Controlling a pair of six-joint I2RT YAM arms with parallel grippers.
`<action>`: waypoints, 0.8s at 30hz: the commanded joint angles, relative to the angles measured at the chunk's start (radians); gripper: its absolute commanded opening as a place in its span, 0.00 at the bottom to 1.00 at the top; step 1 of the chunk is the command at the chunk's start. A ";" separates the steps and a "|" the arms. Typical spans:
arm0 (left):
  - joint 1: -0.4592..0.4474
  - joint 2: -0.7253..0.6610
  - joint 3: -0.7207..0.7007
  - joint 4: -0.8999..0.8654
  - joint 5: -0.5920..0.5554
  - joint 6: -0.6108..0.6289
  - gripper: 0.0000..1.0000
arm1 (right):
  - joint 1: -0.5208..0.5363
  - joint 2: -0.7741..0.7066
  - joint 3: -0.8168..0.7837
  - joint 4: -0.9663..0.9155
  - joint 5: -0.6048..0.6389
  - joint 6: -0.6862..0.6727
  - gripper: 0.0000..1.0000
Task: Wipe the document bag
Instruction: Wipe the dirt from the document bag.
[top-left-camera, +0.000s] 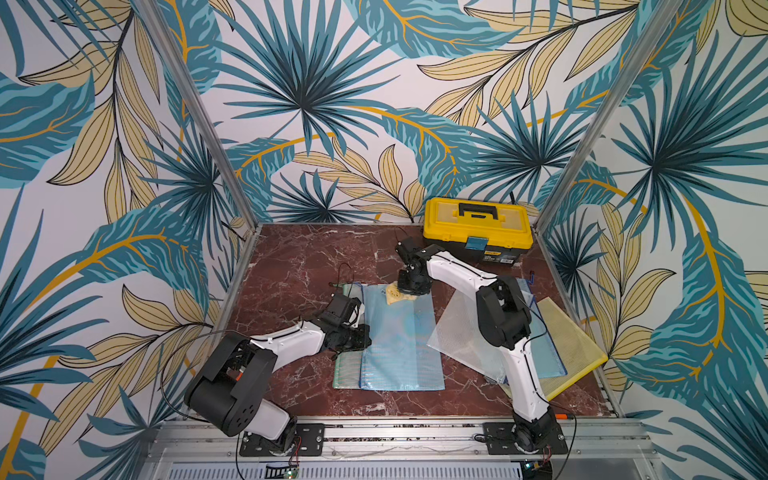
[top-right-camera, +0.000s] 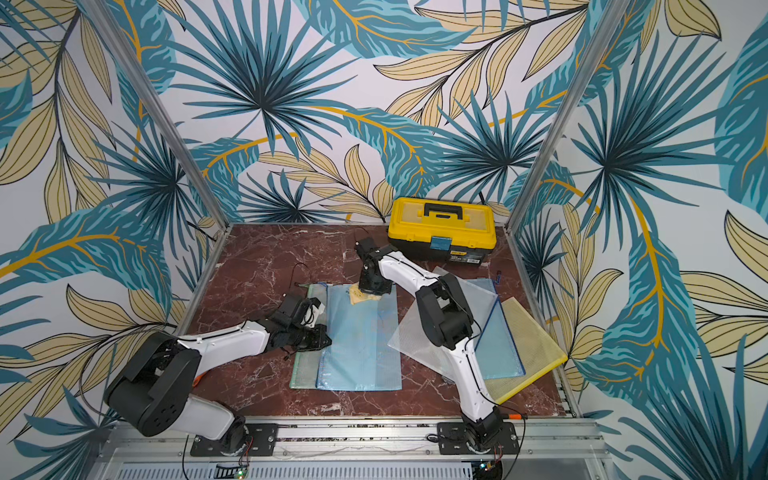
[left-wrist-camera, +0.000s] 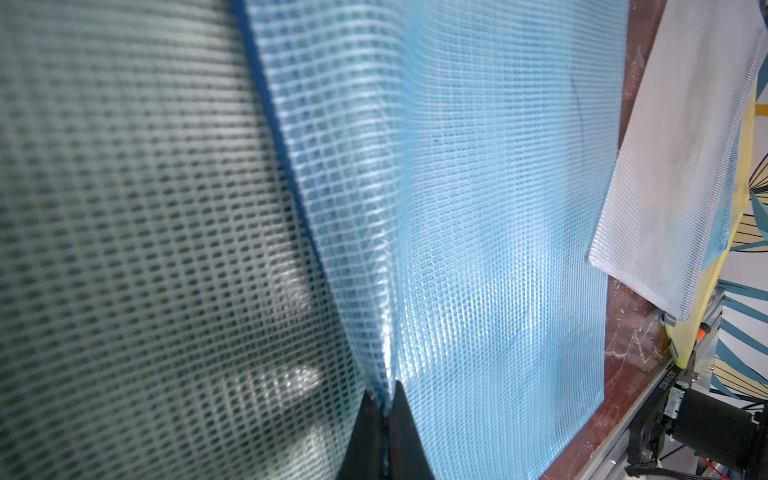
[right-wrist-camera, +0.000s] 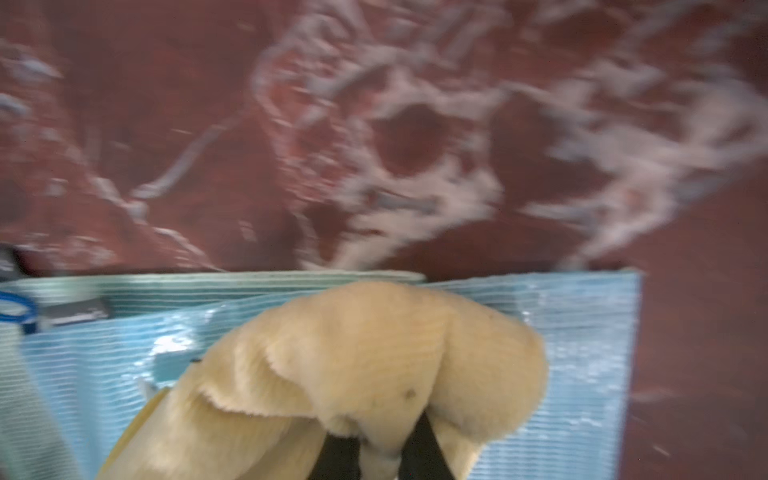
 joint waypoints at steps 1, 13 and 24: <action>-0.002 0.021 0.005 -0.029 -0.020 -0.007 0.02 | -0.019 -0.070 -0.141 -0.064 0.106 -0.027 0.00; -0.002 0.097 0.061 -0.029 -0.022 -0.016 0.00 | 0.144 -0.046 -0.069 -0.016 -0.064 0.038 0.00; 0.001 0.089 0.061 -0.029 -0.042 -0.036 0.00 | -0.062 -0.225 -0.429 0.066 -0.028 0.005 0.00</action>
